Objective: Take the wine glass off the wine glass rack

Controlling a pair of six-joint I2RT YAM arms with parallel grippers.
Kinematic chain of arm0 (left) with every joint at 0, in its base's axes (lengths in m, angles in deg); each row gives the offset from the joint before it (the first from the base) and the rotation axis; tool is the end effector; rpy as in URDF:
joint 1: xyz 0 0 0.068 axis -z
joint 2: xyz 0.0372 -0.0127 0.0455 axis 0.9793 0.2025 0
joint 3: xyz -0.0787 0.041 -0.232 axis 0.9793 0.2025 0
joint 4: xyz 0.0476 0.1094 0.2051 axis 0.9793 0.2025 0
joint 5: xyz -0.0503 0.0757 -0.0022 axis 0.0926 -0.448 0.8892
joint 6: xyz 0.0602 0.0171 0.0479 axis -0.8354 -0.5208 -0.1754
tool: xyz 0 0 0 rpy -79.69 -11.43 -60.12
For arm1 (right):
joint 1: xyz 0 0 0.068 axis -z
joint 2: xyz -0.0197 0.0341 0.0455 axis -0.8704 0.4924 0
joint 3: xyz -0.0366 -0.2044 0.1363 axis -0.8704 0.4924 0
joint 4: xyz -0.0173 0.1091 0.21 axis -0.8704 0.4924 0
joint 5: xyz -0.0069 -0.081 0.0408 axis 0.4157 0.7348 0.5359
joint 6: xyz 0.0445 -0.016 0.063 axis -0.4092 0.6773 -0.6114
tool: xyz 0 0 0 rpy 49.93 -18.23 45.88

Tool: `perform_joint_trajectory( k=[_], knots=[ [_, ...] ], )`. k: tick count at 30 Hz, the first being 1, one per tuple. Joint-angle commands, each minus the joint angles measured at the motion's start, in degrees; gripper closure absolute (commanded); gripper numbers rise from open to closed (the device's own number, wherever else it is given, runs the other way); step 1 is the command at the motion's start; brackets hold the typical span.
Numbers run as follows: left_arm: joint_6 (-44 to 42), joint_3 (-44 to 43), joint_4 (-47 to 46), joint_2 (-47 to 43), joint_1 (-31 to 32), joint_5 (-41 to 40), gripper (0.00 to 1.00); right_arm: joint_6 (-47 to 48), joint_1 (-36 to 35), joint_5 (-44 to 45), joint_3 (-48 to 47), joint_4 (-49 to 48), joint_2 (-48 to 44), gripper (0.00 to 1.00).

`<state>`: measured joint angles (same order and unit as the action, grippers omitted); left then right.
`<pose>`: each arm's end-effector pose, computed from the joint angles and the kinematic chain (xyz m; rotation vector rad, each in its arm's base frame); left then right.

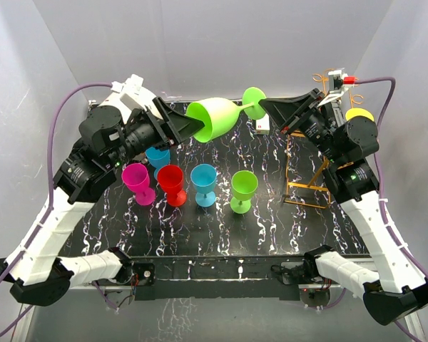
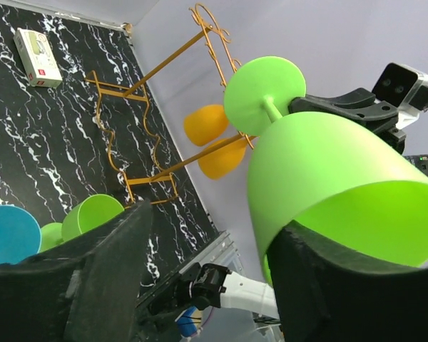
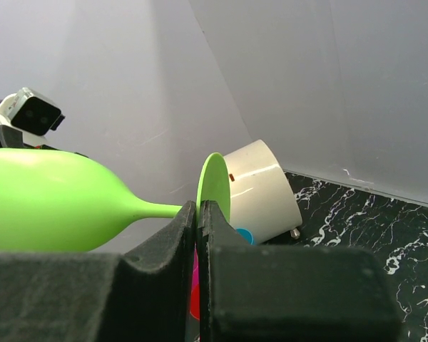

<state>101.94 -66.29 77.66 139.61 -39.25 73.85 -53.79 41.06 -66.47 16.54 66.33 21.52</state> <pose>0.1675 -0.1458 0.4833 -0.0488 1.6908 -1.2787 0.1939 0.0963 0.4664 -0.1901 1.3428 1.0506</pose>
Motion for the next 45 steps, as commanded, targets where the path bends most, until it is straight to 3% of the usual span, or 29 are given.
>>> perform_joint_trajectory(
  k=[1,3,9,10,13,17,22,26,31,45],
  knots=[
    [-2.1,-4.6,1.5,1.8,-0.3,-0.9,0.44,0.6,-0.2,-1.1,-1.5,-3.7,-0.3,1.00],
    [-2.9,-5.9,2.7,2.8,-0.3,-1.8,0.55,1.1,-0.2,-1.0,-1.4,-3.1,0.1,1.00],
    [-4.7,-9.8,6.1,6.0,-0.3,-2.7,0.98,1.7,-0.2,0.0,-0.7,-1.3,1.0,0.97],
    [-5.1,-10.2,6.7,6.4,-0.3,-3.0,1.00,1.9,-0.2,0.6,-0.7,-0.7,1.0,0.90],
    [-7.0,-12.2,10.8,8.2,-0.3,-5.0,1.00,3.8,-0.1,3.9,-1.9,3.8,1.5,0.58],
    [-12.2,-19.1,24.2,14.6,-0.3,-12.4,1.00,9.4,-0.2,9.4,-5.0,13.2,2.0,0.25],
    [-18.7,-26.4,38.0,24.7,-1.0,-19.6,1.00,17.2,-0.2,19.0,-9.4,22.0,1.3,0.02],
    [-21.3,-27.7,41.2,29.7,-4.6,-19.5,1.00,18.3,-0.2,26.9,-12.5,26.5,0.0,0.02],
    [-23.8,-23.1,36.6,31.5,-10.6,-13.0,1.00,21.8,-0.2,25.3,-18.9,35.1,0.4,0.02],
    [-26.9,-13.4,33.2,37.8,-13.3,-11.5,1.00,28.6,-0.2,29.9,-22.6,39.1,-5.5,0.02]
  ],
)
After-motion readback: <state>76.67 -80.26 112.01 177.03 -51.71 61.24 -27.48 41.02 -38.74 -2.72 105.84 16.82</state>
